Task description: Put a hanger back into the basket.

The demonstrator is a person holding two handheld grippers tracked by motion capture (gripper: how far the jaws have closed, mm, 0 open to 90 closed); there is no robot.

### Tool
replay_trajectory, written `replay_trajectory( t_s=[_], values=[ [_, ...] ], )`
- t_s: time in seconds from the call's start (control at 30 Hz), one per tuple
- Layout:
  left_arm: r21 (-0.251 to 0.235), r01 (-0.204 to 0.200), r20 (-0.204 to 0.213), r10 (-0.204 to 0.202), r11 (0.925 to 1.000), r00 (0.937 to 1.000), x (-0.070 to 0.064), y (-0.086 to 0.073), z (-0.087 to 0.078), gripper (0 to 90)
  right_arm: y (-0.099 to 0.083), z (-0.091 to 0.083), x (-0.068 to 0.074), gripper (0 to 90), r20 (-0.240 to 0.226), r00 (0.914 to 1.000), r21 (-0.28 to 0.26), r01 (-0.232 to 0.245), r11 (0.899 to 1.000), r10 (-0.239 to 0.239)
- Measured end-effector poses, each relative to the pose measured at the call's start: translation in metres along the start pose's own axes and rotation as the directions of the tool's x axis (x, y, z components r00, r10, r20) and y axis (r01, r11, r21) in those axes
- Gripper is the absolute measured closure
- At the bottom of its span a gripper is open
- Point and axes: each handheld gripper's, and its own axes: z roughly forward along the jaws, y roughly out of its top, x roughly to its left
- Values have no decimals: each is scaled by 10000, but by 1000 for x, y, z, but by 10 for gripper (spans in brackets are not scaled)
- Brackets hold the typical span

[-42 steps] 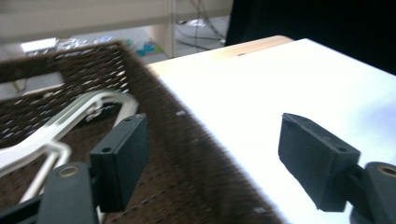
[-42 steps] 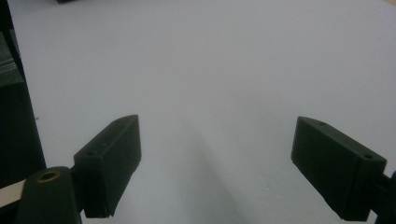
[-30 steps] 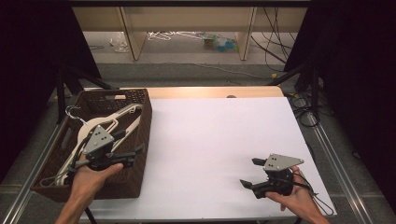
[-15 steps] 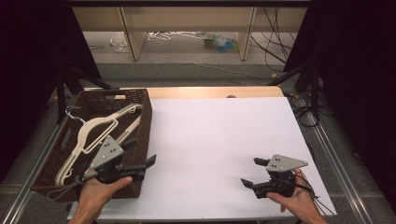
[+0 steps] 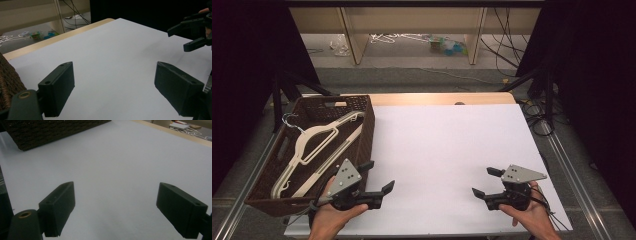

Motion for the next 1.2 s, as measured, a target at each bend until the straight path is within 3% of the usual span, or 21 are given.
replay_trajectory(
  t_s=[0.17, 0.27, 0.37, 0.43, 0.47, 0.53, 0.63, 0.77, 1.2],
  values=[
    [-164, 204, 86, -203, 9997, 9998, -6, -8, 3, 162, 2, 0, 2, 164, -116, 9999, -185, 26, 9998, -29],
    [-71, -330, 137, 331, 9994, 9994, -12, -14, 6, 161, 3, -1, 5, 164, -6, 10000, -222, 57, 9997, -57],
    [109, -306, 249, 304, 9995, 9992, -16, -23, 11, 162, 2, -5, 8, 164, 62, 10000, -320, -29, 9995, 31],
    [247, -743, 182, 739, 9969, 9971, -17, -26, 13, 161, 2, -7, 10, 164, 64, 10000, -509, 58, 9987, -54],
    [320, -721, 300, 712, 9969, 9970, -17, -29, 15, 162, 2, -9, 11, 164, 138, 9999, -509, 55, 9987, -48],
    [217, -87, 411, 78, 9997, 9991, -17, -33, 16, 163, 3, -12, 14, 164, 104, 9999, -517, 12, 9987, -6],
    [269, -306, 217, 300, 9992, 9993, -14, -36, 14, 163, 2, -13, 16, 164, 136, 9999, -614, 111, 9980, -103],
    [129, -88, 113, 86, 9999, 9999, -12, -37, 11, 163, 0, -13, 20, 164, 15, 10000, -540, -9, 9985, 10],
    [148, -221, -5, 221, 9996, 9998, -9, -39, 10, 163, -4, -12, 21, 164, 17, 9999, -442, 123, 9989, -123]
  ],
)
